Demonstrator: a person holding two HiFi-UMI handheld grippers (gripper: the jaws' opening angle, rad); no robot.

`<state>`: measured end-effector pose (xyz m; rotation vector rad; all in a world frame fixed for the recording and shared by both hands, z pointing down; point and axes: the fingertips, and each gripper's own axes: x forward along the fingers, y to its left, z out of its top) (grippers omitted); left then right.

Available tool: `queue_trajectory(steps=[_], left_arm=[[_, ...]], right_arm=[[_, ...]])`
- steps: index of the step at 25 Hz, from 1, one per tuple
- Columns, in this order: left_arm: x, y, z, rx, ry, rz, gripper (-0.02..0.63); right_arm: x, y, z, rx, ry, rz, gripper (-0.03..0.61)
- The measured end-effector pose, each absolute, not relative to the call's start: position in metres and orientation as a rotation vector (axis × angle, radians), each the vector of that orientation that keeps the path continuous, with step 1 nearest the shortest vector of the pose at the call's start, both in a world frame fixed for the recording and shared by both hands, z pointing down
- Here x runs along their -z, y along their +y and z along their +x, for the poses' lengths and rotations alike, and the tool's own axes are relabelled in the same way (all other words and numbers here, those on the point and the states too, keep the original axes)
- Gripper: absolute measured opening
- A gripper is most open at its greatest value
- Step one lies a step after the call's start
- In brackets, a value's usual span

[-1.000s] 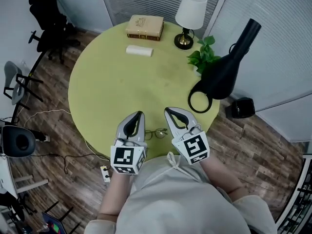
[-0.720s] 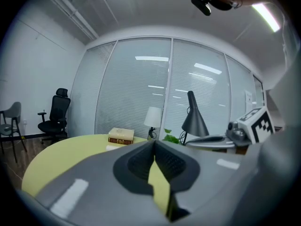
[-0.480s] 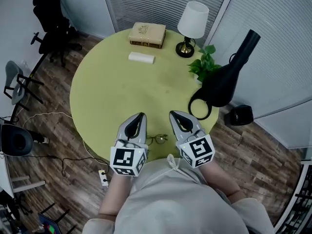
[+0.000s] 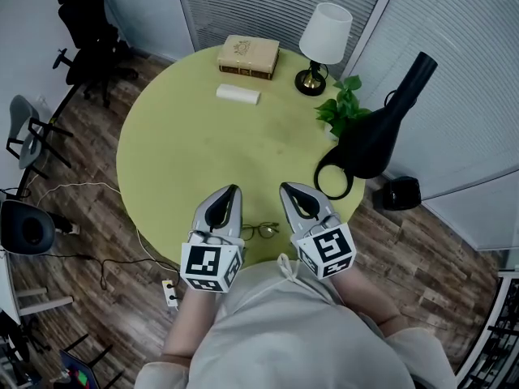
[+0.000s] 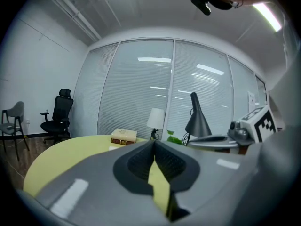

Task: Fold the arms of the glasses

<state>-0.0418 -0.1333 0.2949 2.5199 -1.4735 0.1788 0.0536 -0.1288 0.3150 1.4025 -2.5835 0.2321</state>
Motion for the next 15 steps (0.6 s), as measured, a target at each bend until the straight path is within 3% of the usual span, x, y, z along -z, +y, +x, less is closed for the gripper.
queue_trajectory(steps=[15], left_arm=[[-0.301, -0.127, -0.050, -0.193, -1.499, 2.460, 0.006]], right_arm=[[-0.313, -0.123, 0.041, -0.255, -2.577, 1.361, -0.002]])
